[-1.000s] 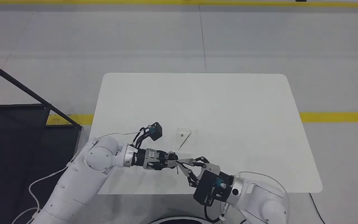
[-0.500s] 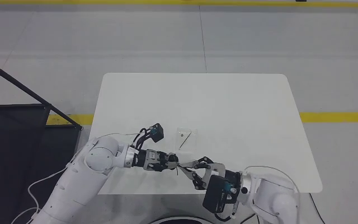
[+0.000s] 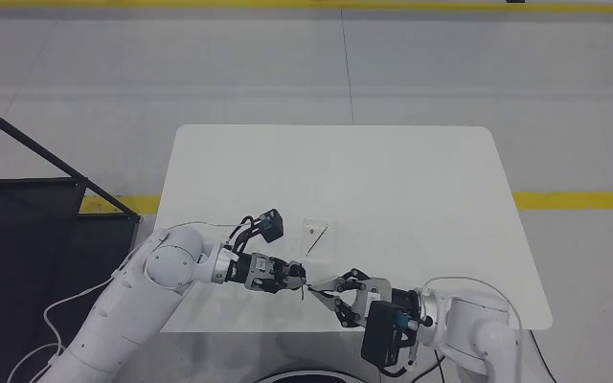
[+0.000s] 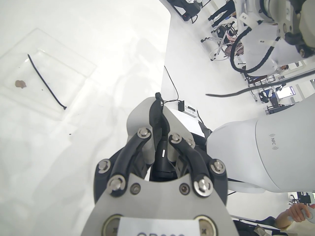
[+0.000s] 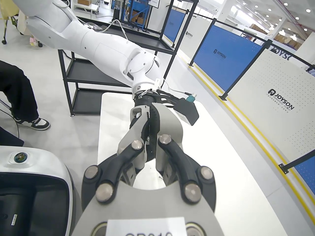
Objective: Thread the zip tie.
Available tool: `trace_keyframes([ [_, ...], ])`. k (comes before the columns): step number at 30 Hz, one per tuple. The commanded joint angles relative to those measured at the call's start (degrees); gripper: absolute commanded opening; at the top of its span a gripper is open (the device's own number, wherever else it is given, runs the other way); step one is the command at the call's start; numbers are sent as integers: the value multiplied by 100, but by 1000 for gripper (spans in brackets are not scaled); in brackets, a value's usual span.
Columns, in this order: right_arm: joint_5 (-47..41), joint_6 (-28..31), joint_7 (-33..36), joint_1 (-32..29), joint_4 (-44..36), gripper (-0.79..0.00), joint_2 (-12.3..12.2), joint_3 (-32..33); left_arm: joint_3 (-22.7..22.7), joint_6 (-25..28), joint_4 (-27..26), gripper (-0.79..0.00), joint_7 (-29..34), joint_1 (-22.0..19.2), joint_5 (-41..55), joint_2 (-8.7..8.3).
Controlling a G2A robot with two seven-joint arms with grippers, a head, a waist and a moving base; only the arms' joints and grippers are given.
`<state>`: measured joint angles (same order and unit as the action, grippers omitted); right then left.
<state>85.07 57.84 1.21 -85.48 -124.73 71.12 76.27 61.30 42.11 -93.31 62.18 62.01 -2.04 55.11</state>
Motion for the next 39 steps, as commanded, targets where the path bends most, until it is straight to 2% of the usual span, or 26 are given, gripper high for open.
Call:
trace_keyframes([
  [1, 10, -102, 41, 0, 20, -785, -6, -46, 1, -1, 0, -785, 1, 0, -1, 0],
  [8, -11, -9, 356, 213, 209, -785, -51, -233, 1, -1, 0, -785, 1, 0, -1, 0],
  [14, -172, -208, 566, 312, 266, -785, -76, -299, 1, -1, 0, -785, 1, 0, -1, 0],
  [39, -392, -309, 593, 315, 231, -785, -255, -270, 1, -1, 0, -785, 1, 0, -1, 0],
])
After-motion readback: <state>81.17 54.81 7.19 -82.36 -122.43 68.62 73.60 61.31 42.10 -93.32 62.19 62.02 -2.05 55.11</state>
